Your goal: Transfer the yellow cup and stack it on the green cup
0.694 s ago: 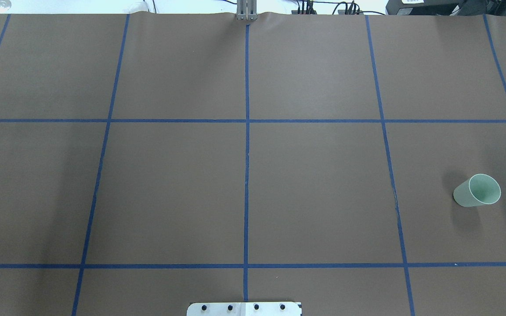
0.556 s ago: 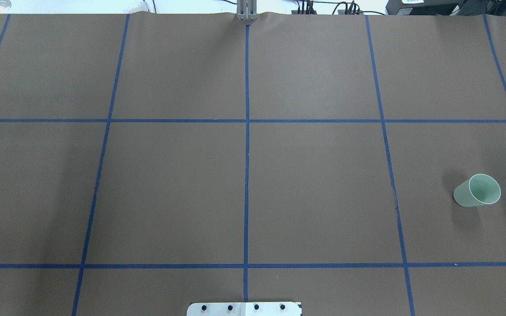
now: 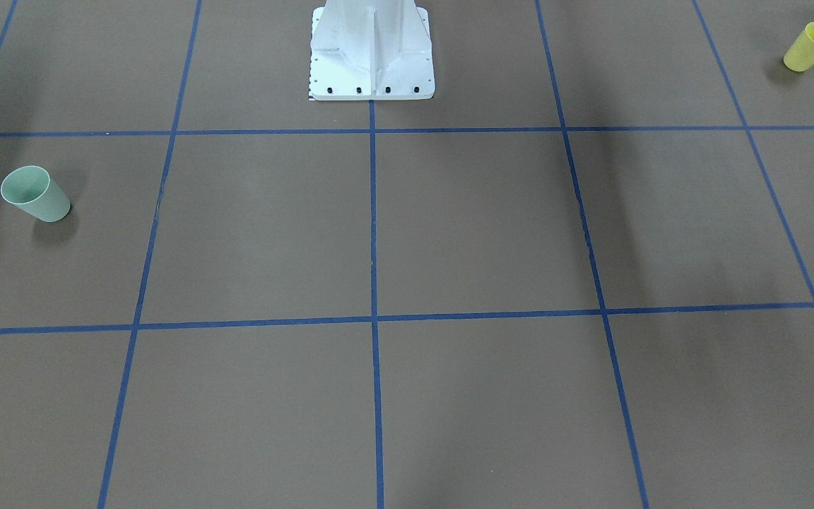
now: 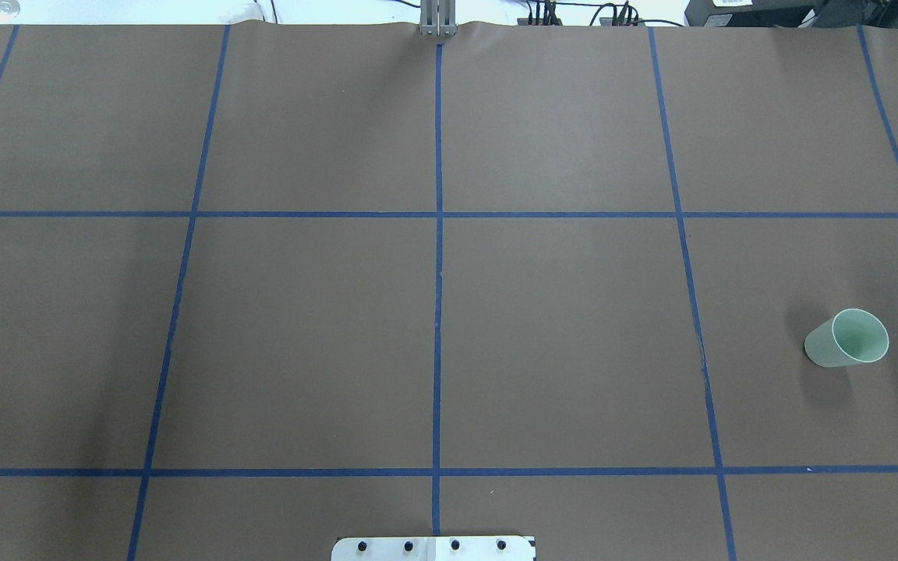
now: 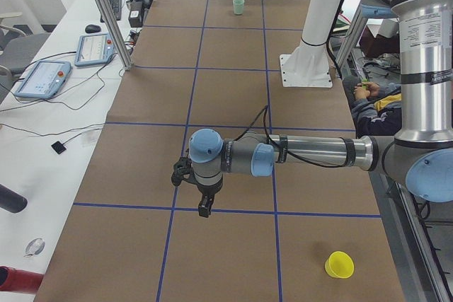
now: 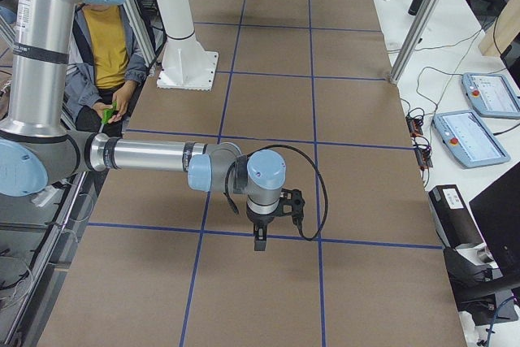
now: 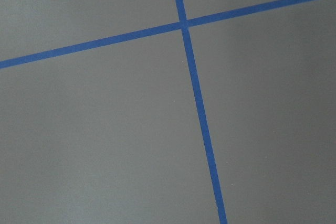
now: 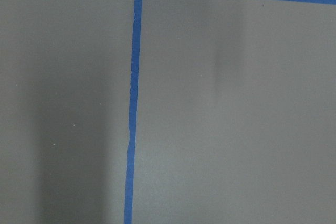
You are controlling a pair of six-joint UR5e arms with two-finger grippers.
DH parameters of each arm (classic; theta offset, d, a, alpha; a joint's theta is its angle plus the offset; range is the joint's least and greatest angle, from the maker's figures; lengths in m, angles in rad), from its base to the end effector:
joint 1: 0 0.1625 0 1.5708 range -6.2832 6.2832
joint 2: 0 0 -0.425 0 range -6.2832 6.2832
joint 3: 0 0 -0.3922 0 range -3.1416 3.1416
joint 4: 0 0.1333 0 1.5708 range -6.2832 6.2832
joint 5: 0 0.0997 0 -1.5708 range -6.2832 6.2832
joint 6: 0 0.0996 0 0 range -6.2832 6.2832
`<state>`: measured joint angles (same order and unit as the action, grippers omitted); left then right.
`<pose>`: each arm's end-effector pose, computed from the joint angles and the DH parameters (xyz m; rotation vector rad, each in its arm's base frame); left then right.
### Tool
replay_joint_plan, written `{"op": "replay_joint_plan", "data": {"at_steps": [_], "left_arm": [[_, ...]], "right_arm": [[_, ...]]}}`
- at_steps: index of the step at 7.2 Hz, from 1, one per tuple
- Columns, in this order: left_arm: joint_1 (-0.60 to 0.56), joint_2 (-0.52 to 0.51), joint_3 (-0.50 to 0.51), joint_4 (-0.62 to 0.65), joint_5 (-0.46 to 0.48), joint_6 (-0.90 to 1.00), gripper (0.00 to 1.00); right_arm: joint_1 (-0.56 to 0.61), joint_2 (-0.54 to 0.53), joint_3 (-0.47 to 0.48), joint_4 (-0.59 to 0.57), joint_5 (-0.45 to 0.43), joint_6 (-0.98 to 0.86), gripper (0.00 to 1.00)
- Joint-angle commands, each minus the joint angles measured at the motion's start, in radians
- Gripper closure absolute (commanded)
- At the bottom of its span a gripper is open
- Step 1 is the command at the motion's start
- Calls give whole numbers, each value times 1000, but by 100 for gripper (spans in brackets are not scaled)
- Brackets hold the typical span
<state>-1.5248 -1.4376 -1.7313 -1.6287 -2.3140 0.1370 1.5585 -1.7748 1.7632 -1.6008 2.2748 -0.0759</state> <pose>-0.0456 -0.4438 0.6376 0.1152 0.7396 0.2061 0.0639 -0.4033 0.6632 -0.0175 -0.7050 -0.0699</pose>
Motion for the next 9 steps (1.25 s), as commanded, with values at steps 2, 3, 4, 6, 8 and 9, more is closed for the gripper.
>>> {"op": "replay_joint_plan", "data": {"at_steps": [2, 3, 4, 6, 8, 9], "left_arm": [[-2, -65, -33, -11, -1, -7, 0], [-2, -113, -25, -64, 1, -7, 0], [-2, -119, -31, -127, -5, -7, 0], [-2, -119, -22, -197, -8, -42, 0], [0, -107, -27, -242, -5, -99, 0], [0, -101, -27, -243, -2, -143, 0]], "right_arm": [[0, 8, 13, 2, 0, -2, 0], [0, 5, 7, 30, 0, -2, 0], [0, -9, -7, 91, 0, -4, 0], [0, -9, -33, 99, 3, -10, 0], [6, -5, -50, 100, 79, -8, 0], [5, -14, -48, 94, 77, -9, 0]]}}
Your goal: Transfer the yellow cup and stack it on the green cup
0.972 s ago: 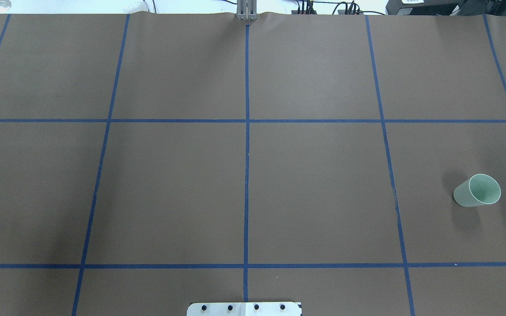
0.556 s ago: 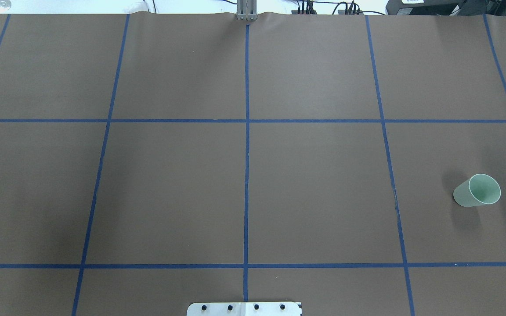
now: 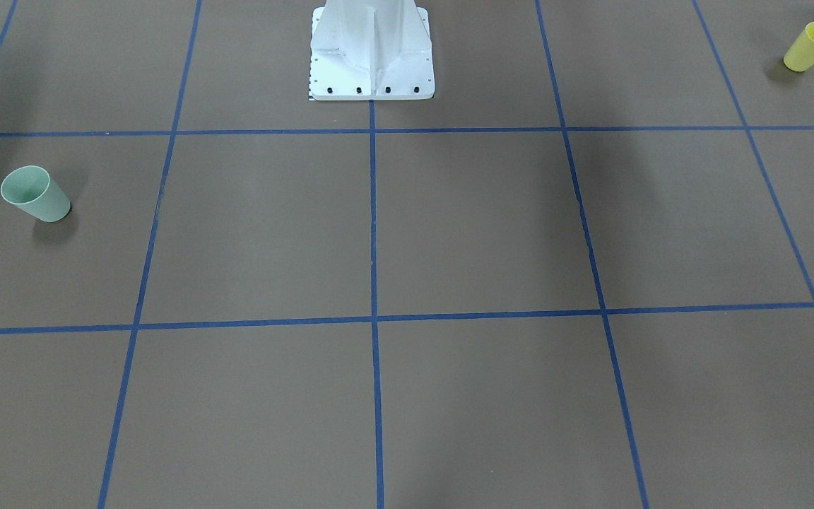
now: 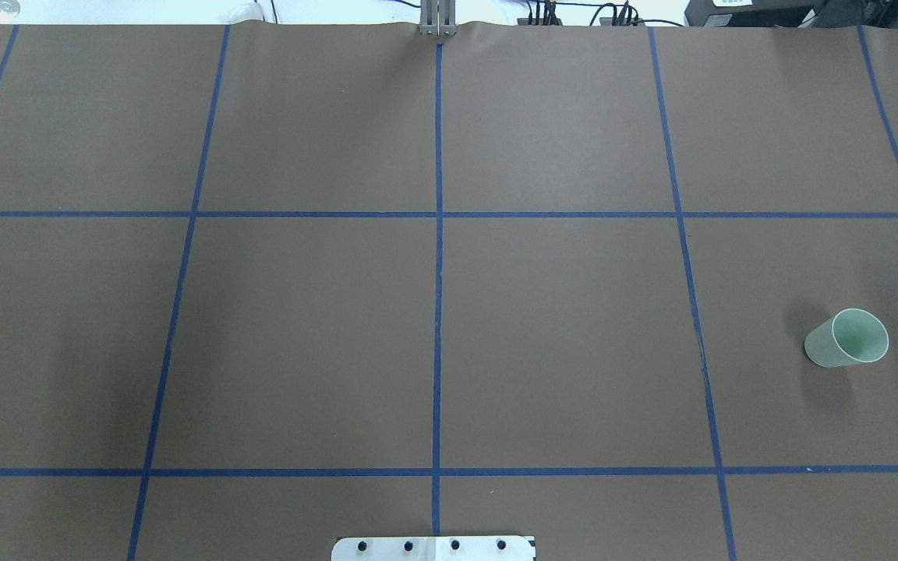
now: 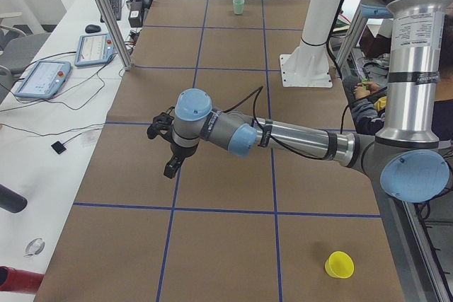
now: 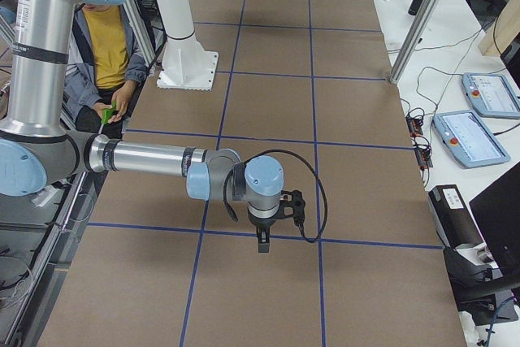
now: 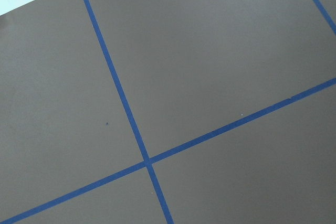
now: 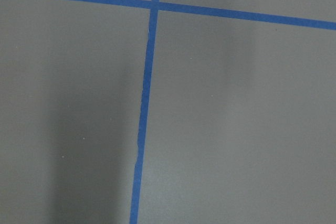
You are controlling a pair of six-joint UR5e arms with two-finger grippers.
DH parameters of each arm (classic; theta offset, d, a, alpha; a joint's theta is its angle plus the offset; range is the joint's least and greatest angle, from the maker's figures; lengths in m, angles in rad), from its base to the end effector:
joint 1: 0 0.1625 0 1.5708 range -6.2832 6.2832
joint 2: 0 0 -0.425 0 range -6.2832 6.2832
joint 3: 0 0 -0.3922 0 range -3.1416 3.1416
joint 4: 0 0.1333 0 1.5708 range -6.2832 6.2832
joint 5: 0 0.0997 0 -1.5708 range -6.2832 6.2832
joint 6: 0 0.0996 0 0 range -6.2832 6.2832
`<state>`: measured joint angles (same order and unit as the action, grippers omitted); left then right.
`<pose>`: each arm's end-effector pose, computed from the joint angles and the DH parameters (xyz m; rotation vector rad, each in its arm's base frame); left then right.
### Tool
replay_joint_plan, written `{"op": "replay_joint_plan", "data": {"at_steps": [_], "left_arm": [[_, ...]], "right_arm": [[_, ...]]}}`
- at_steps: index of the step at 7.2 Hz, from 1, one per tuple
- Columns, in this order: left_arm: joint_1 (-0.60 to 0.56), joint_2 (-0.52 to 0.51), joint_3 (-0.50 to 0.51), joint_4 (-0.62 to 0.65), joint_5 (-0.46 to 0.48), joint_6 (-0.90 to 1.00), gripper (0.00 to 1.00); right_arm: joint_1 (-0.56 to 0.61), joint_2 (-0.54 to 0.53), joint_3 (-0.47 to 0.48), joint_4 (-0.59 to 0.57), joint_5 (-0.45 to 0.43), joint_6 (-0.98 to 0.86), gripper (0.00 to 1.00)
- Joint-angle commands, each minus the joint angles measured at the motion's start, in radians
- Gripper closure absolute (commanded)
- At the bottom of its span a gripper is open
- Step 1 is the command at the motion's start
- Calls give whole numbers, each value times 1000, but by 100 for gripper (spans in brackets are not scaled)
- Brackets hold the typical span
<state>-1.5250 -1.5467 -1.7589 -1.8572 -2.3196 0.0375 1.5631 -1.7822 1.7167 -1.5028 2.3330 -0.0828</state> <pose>-0.0426 -0.5007 0.5456 0.4266 0.7387 0.2468 0.0614 -0.4025 0.6755 0.0310 -0.7618 -0.0870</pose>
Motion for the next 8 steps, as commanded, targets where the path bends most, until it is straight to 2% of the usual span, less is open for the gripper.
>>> {"op": "replay_joint_plan", "data": {"at_steps": [1, 3, 5, 6, 8], "left_arm": [[0, 23, -2, -19, 12, -200, 0], [32, 36, -13, -54, 249, -469, 0], [136, 58, -14, -53, 502, -728, 0], [187, 104, -22, -51, 669, -840, 0], [198, 213, -22, -50, 866, -1005, 0]], "right_arm": [[2, -9, -3, -5, 8, -3, 0], [0, -23, -8, -7, -23, -3, 0], [0, -39, -6, -5, -24, -3, 0], [0, -51, -6, -2, -23, -3, 0], [0, -54, -6, 1, -23, -3, 0]]}}
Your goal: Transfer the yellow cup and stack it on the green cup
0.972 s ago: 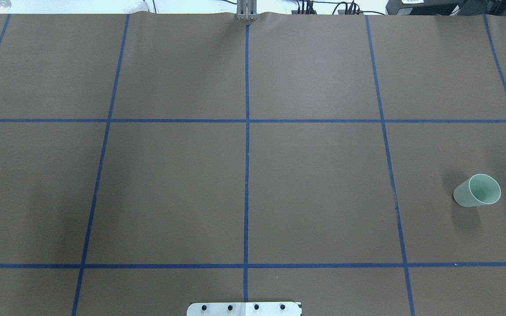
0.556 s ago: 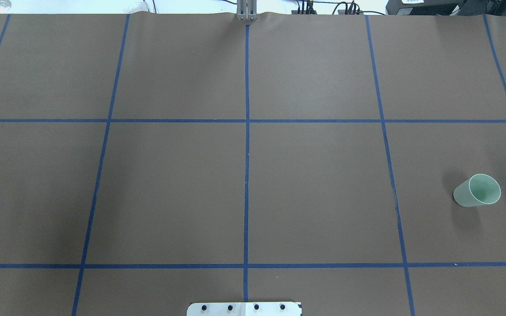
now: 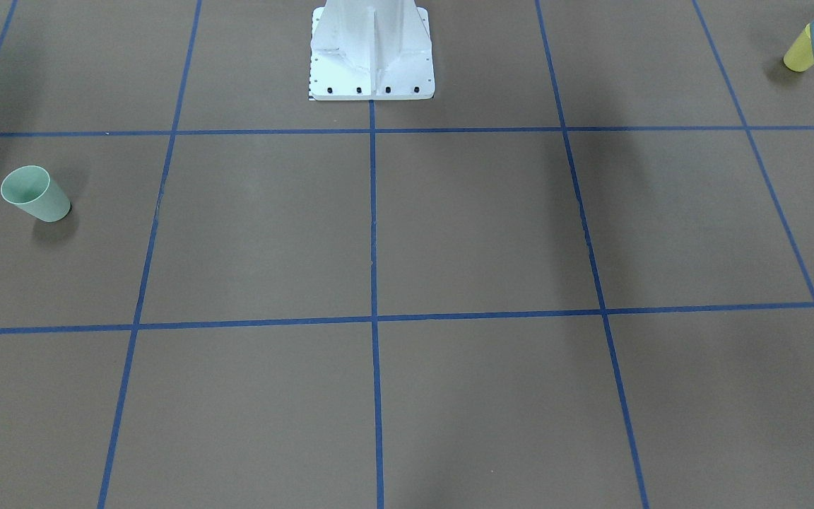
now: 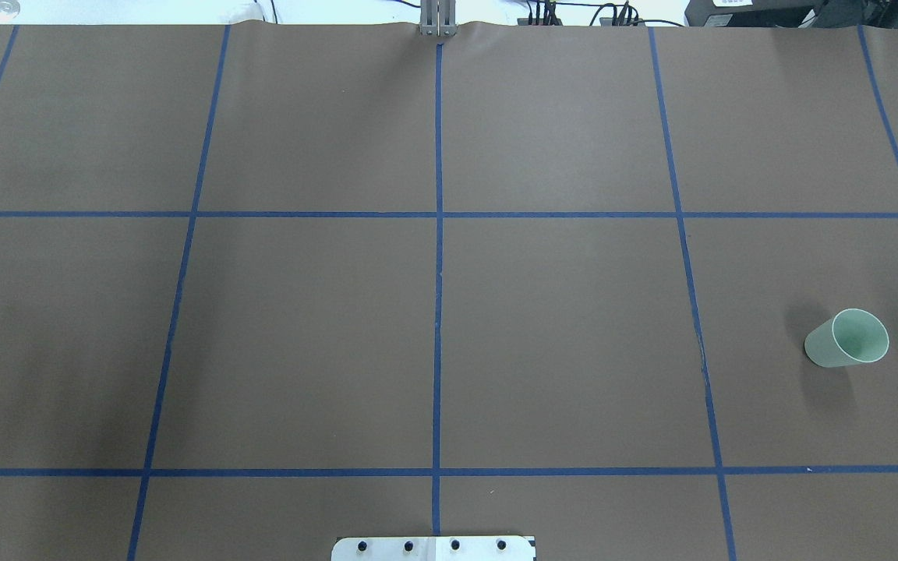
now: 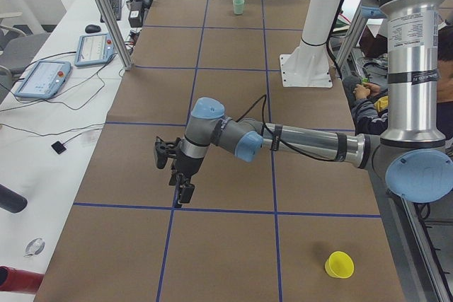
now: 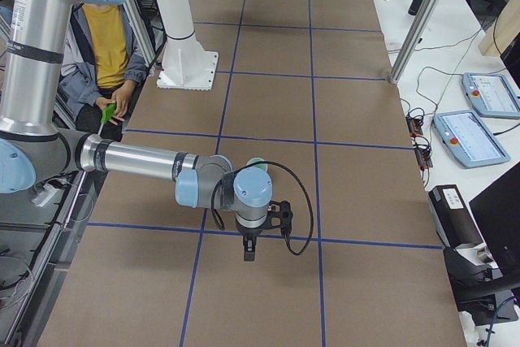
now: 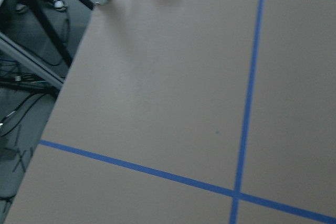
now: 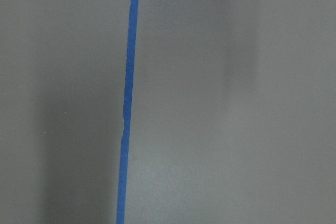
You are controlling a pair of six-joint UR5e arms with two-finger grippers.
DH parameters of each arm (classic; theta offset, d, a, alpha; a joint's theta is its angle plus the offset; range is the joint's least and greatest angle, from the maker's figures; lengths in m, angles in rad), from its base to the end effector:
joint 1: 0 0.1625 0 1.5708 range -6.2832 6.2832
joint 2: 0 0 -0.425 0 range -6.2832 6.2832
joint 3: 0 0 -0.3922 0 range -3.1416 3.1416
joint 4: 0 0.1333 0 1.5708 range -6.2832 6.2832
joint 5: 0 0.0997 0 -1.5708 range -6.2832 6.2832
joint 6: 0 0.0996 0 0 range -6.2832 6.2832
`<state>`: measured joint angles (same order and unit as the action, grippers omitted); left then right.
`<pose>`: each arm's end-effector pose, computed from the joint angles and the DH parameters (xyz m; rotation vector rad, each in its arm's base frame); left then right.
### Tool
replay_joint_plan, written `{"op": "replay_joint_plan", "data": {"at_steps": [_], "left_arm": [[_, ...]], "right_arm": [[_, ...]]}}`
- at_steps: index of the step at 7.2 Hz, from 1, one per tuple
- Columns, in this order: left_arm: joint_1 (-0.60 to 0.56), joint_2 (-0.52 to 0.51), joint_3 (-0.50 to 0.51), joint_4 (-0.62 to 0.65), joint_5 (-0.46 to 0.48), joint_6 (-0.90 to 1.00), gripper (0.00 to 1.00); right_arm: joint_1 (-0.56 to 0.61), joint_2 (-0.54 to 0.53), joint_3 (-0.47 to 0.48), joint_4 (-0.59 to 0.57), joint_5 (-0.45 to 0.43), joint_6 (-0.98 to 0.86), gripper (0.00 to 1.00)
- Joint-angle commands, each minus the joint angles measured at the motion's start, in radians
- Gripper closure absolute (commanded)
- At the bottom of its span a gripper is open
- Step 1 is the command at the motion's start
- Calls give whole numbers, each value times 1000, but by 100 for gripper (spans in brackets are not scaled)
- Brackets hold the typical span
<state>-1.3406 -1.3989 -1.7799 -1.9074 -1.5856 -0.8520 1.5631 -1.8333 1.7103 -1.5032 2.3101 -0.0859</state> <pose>-0.0260 -0.4667 0.6230 0.3179 0.2084 -0.6117 0.0633 -0.3749 0.7001 -0.0239 -0.7407 -0.0688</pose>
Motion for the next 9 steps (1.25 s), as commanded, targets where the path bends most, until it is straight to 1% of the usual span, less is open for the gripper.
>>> {"op": "replay_joint_plan", "data": {"at_steps": [1, 2, 3, 4, 5, 6, 7, 8, 9], "left_arm": [[14, 113, -1, 2, 204, -183, 0], [15, 138, 1, 13, 238, -258, 0], [17, 159, 1, 65, 290, -335, 0], [46, 182, 1, 132, 333, -460, 0], [105, 190, 1, 237, 363, -604, 0], [179, 189, -1, 387, 364, -774, 0], [234, 189, -1, 509, 360, -911, 0], [253, 189, 1, 631, 355, -1017, 0], [314, 189, 16, 748, 296, -1139, 0]], "right_arm": [[0, -12, -1, 3, 0, 0, 0], [0, -24, -1, 6, 2, 0, 0], [0, -33, 2, 11, 5, -2, 0], [0, -40, 3, 12, 8, -2, 0], [0, -43, 3, 12, 9, -2, 0], [0, -43, 5, 12, 9, -2, 0], [0, -43, 5, 12, 9, -2, 0], [0, -43, 6, 12, 9, -2, 0], [0, -43, 6, 14, 9, -2, 0]]}}
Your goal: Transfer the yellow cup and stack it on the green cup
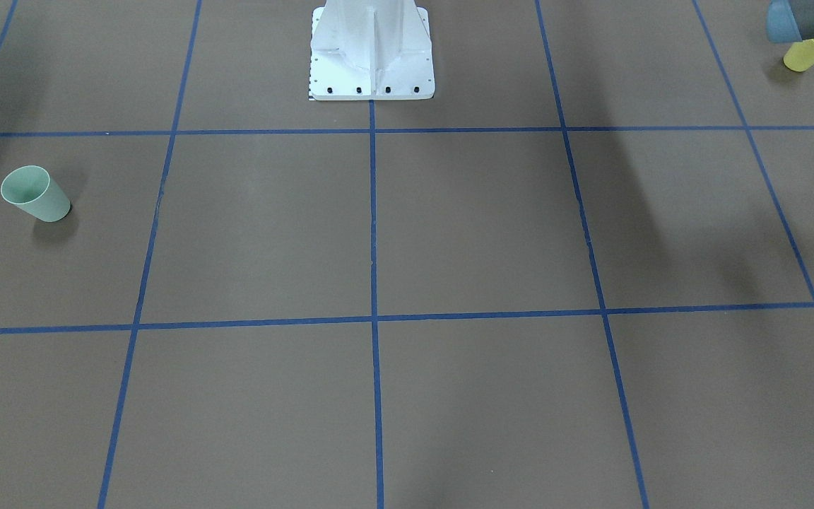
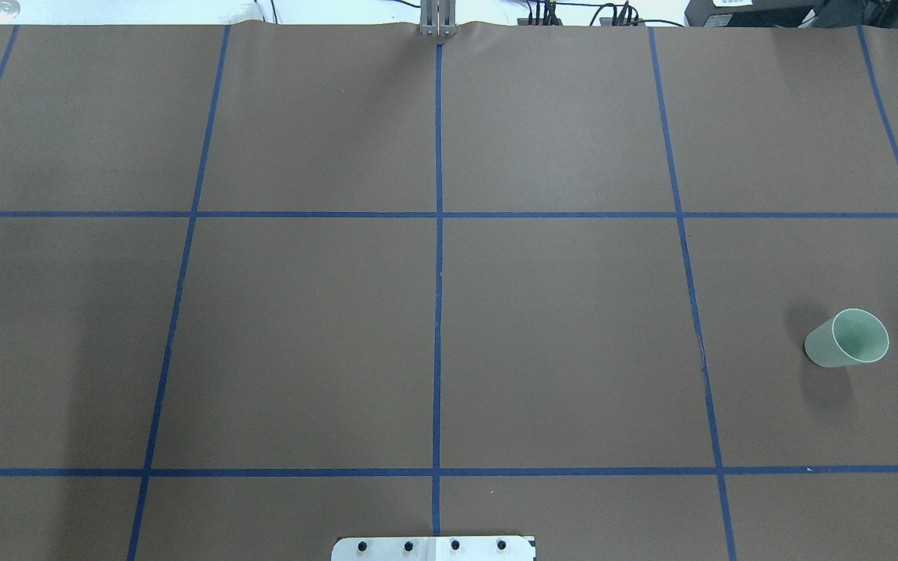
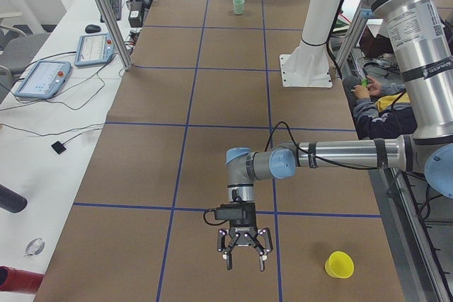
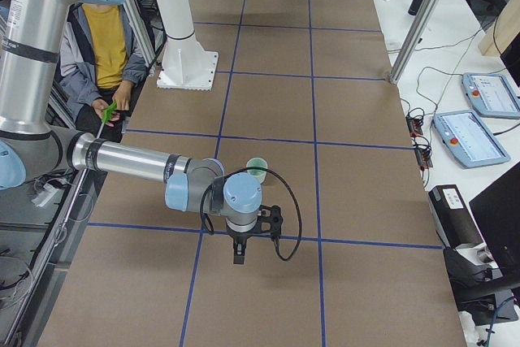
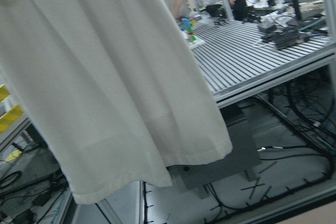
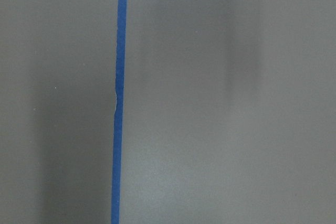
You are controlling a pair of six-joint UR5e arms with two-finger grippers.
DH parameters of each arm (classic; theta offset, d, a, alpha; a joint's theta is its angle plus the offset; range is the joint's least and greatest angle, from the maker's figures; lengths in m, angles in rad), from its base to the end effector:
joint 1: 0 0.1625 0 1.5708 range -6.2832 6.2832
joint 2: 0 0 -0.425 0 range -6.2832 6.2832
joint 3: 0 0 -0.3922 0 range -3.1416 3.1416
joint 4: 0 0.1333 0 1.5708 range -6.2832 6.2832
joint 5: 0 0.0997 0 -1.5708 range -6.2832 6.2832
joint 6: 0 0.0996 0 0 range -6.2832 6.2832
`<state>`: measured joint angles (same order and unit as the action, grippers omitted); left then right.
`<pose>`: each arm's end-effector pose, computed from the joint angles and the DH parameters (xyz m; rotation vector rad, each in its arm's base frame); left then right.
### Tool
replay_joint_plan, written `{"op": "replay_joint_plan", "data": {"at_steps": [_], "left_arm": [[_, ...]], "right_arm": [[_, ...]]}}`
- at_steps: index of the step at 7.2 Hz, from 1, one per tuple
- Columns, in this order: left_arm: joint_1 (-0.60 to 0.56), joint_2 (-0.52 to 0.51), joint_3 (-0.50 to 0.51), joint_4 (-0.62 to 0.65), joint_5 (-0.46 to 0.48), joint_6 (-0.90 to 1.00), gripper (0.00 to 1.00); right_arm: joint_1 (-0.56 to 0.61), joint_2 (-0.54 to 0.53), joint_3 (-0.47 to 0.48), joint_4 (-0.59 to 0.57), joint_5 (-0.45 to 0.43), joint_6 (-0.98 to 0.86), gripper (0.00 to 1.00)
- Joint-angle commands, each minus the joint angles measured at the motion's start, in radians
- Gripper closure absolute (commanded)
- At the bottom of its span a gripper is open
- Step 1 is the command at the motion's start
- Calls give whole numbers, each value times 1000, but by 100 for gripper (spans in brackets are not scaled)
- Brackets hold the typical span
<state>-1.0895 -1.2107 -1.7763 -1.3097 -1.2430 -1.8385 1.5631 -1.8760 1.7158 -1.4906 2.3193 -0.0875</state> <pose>-0.0119 -0.3344 0.7472 0.1409 -0.5426 -1.2562 0.0628 -0.3535 0.7111 -0.0463 -0.7506 -0.0607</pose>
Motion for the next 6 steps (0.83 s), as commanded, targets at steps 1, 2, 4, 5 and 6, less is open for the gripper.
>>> {"op": "replay_joint_plan", "data": {"at_steps": [1, 2, 4, 5, 6], "left_arm": [[145, -6, 27, 243, -176, -257, 0], [205, -39, 55, 309, -294, -327, 0], [229, -122, 182, 351, -412, -471, 0], [240, -186, 304, 349, -488, -543, 0], [249, -207, 377, 340, -562, -582, 0]], "right_arm": [[0, 0, -1, 4, 0, 0, 0], [0, -2, -4, 4, 0, -2, 0], [0, -8, -4, 6, 0, -2, 0], [0, -8, -2, 6, 0, -2, 0], [0, -8, -1, 6, 0, -8, 0]]}}
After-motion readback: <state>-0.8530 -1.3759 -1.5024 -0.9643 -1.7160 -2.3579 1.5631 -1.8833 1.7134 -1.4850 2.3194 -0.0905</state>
